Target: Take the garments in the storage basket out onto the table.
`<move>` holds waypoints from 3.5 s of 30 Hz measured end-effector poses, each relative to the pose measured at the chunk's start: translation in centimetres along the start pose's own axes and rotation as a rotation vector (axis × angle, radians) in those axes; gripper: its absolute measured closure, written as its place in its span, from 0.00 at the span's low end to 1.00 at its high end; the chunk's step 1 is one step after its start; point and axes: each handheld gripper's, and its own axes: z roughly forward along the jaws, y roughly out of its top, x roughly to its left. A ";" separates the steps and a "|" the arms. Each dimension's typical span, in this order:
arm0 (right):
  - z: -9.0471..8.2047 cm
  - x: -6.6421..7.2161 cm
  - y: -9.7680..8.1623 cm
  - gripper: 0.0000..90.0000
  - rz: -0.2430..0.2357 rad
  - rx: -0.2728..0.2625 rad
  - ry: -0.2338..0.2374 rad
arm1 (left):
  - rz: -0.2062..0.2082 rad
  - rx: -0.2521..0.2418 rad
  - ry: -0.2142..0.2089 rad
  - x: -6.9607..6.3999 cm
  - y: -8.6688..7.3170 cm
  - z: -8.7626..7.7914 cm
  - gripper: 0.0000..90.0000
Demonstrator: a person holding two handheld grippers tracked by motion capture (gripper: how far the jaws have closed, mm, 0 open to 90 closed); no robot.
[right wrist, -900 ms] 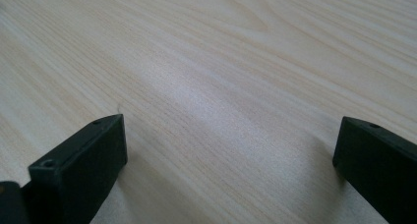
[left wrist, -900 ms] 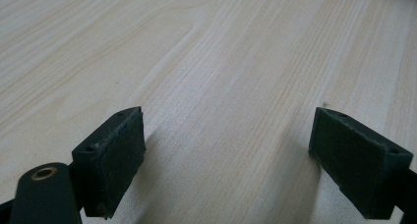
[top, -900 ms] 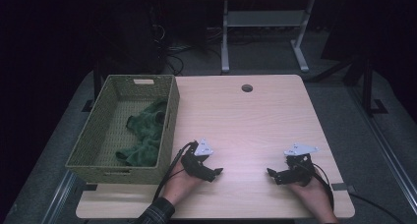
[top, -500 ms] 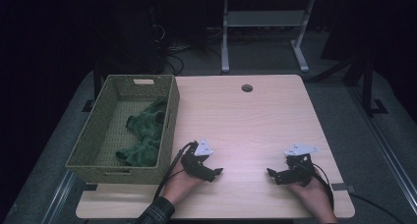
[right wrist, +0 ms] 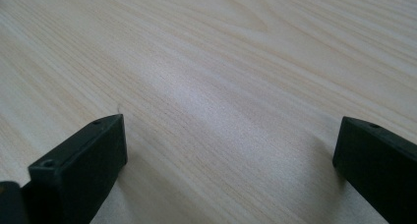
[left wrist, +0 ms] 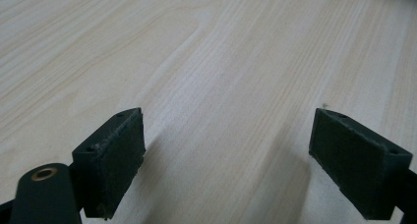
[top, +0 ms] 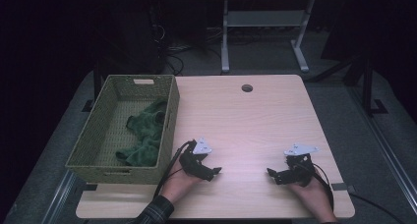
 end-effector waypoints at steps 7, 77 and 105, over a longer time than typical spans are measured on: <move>0.0 0.0 0.0 0.00 0.002 0.001 0.001 | 0.003 0.006 -0.002 -0.2 0.3 -1.0 0.14; 0.0 0.0 0.0 0.00 0.004 0.001 0.001 | 0.027 -0.081 -0.031 0.8 6.2 -7.1 0.15; 0.0 0.0 0.0 0.00 0.003 0.001 0.001 | 0.008 -0.092 0.006 3.2 7.6 -10.1 0.15</move>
